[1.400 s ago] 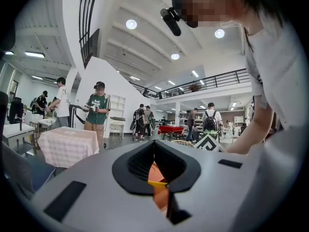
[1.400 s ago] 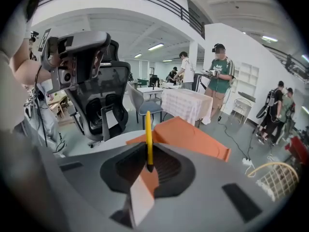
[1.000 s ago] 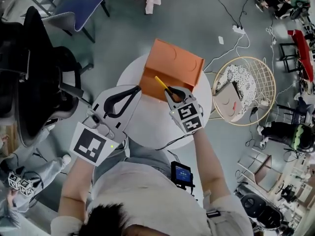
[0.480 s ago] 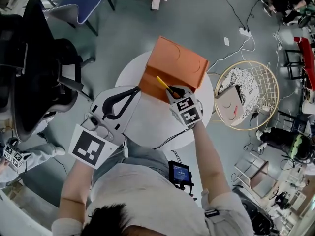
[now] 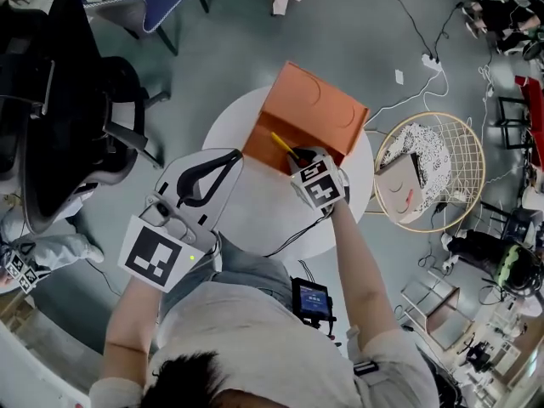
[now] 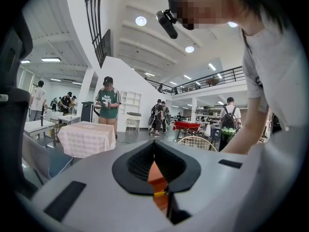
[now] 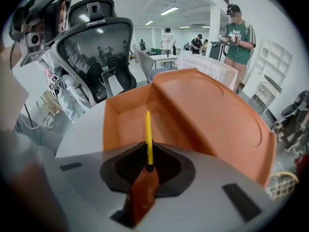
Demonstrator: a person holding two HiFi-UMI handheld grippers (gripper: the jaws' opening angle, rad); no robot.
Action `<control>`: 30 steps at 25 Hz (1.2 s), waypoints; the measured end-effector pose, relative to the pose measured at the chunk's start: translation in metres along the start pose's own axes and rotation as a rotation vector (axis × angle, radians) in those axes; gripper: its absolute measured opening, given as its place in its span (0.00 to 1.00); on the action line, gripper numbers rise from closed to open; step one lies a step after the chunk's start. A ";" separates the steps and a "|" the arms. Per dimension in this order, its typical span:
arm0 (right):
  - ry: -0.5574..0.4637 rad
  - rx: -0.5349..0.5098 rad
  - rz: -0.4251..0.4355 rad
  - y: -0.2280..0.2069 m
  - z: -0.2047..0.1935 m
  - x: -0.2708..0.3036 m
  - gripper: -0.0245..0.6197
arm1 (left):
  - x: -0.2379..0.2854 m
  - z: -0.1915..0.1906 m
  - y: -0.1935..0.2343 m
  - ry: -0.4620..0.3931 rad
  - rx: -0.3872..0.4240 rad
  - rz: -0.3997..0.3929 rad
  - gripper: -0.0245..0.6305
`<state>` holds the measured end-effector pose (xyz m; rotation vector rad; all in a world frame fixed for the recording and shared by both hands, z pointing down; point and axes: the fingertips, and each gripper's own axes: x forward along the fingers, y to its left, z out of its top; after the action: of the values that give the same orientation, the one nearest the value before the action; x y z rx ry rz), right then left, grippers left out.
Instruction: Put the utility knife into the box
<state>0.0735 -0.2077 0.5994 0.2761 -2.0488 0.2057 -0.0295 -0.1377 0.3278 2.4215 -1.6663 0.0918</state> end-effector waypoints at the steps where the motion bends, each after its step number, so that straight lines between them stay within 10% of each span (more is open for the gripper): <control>1: 0.011 -0.002 0.001 0.001 -0.001 0.003 0.12 | -0.001 -0.001 0.001 0.001 -0.001 0.003 0.05; 30: -0.010 0.046 -0.052 0.000 0.006 -0.018 0.15 | -0.012 0.001 0.002 -0.007 -0.001 -0.026 0.05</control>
<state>0.0771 -0.2074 0.5806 0.3586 -2.0466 0.2198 -0.0357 -0.1278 0.3248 2.4444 -1.6373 0.0781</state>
